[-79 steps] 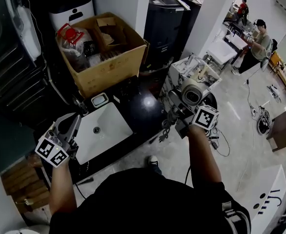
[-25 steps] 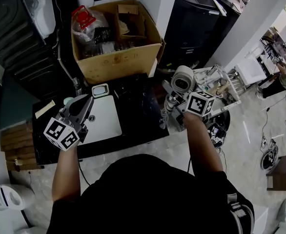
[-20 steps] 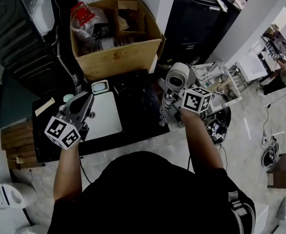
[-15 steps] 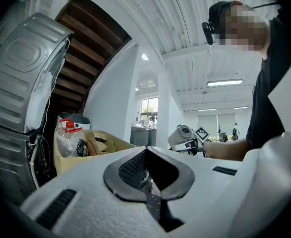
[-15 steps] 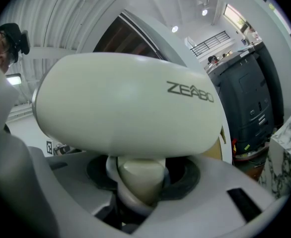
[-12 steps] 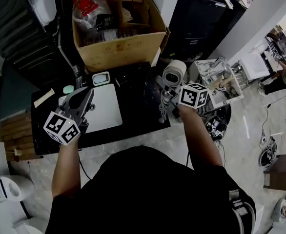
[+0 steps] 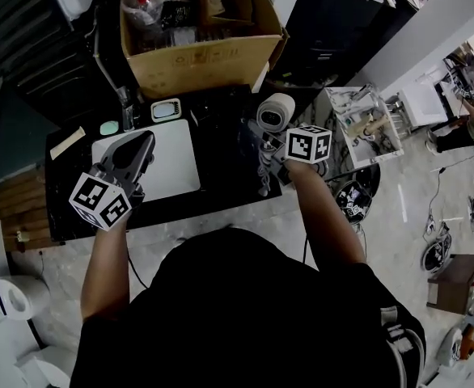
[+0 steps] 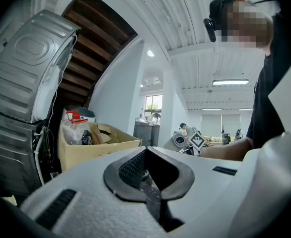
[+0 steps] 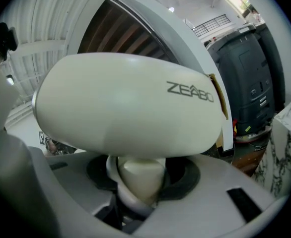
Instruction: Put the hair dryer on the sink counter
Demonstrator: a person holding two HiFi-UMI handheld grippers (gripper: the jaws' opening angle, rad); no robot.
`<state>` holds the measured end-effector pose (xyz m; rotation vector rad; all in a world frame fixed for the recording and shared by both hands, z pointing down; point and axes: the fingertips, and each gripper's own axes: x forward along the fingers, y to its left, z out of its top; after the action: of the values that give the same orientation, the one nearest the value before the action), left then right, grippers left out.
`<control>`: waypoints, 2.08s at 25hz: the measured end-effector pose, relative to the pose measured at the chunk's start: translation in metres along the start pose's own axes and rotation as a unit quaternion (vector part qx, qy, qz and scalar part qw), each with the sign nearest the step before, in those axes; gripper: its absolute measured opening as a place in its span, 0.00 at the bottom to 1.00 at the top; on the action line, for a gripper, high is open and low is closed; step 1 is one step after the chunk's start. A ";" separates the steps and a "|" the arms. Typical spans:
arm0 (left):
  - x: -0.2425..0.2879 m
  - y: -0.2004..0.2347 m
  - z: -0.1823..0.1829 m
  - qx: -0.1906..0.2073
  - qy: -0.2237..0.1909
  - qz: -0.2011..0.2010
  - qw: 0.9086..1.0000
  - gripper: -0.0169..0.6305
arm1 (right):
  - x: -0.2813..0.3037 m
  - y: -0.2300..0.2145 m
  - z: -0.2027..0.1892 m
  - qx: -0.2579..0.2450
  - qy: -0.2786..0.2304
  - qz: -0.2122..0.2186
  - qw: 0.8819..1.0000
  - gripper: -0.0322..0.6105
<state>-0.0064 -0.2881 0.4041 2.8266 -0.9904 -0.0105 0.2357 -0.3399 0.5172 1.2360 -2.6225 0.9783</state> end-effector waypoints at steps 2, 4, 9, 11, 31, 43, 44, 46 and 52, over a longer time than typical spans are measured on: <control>0.001 0.002 -0.006 -0.001 0.002 0.002 1.000 0.05 | 0.007 -0.005 -0.009 -0.001 0.012 -0.005 1.000 0.31; 0.003 0.006 -0.013 -0.004 0.005 0.003 1.000 0.05 | 0.013 -0.011 -0.017 -0.002 0.019 -0.013 1.000 0.30; 0.004 0.012 -0.024 -0.011 0.014 0.009 1.000 0.05 | 0.031 -0.034 -0.048 -0.015 0.054 -0.040 0.998 0.30; 0.002 0.013 -0.029 -0.014 0.017 0.010 1.000 0.05 | 0.036 -0.044 -0.062 -0.018 0.075 -0.053 0.996 0.30; -0.011 0.032 -0.055 -0.026 0.048 0.022 0.998 0.05 | 0.095 -0.105 -0.163 0.001 0.205 -0.131 0.970 0.30; -0.019 0.036 -0.069 -0.051 0.065 0.018 0.996 0.05 | 0.116 -0.133 -0.192 -0.001 0.242 -0.166 0.956 0.30; -0.019 0.037 -0.070 -0.051 0.067 0.019 0.996 0.05 | 0.118 -0.136 -0.193 -0.001 0.245 -0.169 0.955 0.31; -0.020 0.041 -0.071 -0.051 0.068 0.022 0.996 0.05 | 0.121 -0.140 -0.196 0.002 0.249 -0.173 0.953 0.31; -0.021 0.045 -0.077 -0.067 0.067 0.028 0.995 0.05 | 0.128 -0.147 -0.203 0.012 0.263 -0.188 0.946 0.31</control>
<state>-0.0466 -0.2994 0.4855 2.6386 -0.9993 0.1133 0.2172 -0.3764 0.7962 1.2070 -1.8937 1.0800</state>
